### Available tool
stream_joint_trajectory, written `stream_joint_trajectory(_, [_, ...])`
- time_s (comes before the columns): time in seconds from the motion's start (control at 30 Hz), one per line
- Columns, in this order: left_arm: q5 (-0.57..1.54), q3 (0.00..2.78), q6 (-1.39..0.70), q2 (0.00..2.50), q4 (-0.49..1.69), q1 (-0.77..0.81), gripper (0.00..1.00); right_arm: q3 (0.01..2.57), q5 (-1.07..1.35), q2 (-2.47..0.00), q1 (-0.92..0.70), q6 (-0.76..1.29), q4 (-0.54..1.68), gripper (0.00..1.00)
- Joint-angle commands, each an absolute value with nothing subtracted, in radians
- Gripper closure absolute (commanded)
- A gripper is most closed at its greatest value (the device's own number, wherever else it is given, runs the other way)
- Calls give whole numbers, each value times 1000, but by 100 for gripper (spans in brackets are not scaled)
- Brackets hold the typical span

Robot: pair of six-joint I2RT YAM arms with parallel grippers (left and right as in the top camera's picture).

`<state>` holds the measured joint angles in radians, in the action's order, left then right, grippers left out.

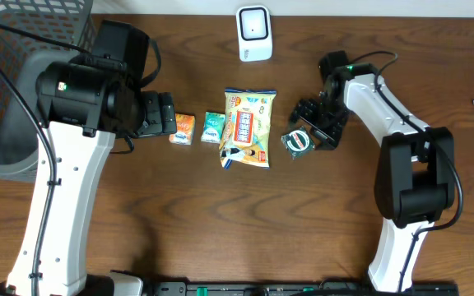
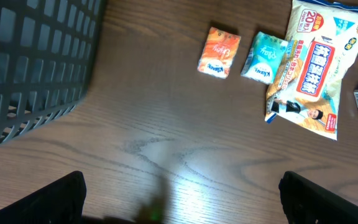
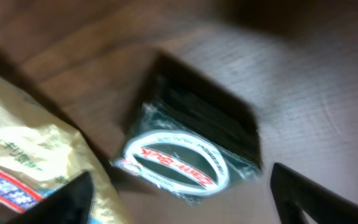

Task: Scan the item barcode

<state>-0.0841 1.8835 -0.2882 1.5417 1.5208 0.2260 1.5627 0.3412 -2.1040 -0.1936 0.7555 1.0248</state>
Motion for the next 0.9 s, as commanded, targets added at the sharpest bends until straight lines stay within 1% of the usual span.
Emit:
stream_joint_trajectory(0.0, [-89,1880,-294,1542,1525,226,2,1538,300,-2101,-231,905,1006,11])
stream_joint_trajectory(0.1, [-89,1880,-294,1542,1525,226,2,1514,211,-2101,-260,1037,997,12])
stream_joint_trajectory(0.23, [-89,1880,-294,1542,1525,226,2,1499,201,-2101,-280,1044,958,12])
stream_joint_trajectory(0.3, [-89,1880,-294,1542,1525,226,2,1495,157,-2101,-287,1063,958,13])
stream_joint_trajectory(0.4, [-89,1880,-294,1542,1525,226,2,1477,75,-2101,-296,1108,959,16])
stream_joint_trajectory(0.53, [-89,1880,-294,1542,1525,226,2,1456,51,-2113,-305,1113,926,18])
stream_joint_trajectory(0.7, [-89,1880,-294,1542,1525,226,2,1443,56,-2117,-307,1102,904,28])
stream_joint_trajectory(0.77, [-89,1880,-293,1542,1525,226,2,1444,64,-2117,-309,1074,904,35])
stream_joint_trajectory(0.8, [-89,1880,-294,1542,1525,226,2,1444,78,-2117,-308,1063,905,40])
stream_joint_trajectory(0.83, [-89,1880,-294,1542,1525,226,2,1444,104,-2117,-308,1051,905,43])
stream_joint_trajectory(0.87, [-89,1880,-294,1542,1525,226,2,1444,130,-2117,-307,1046,905,44])
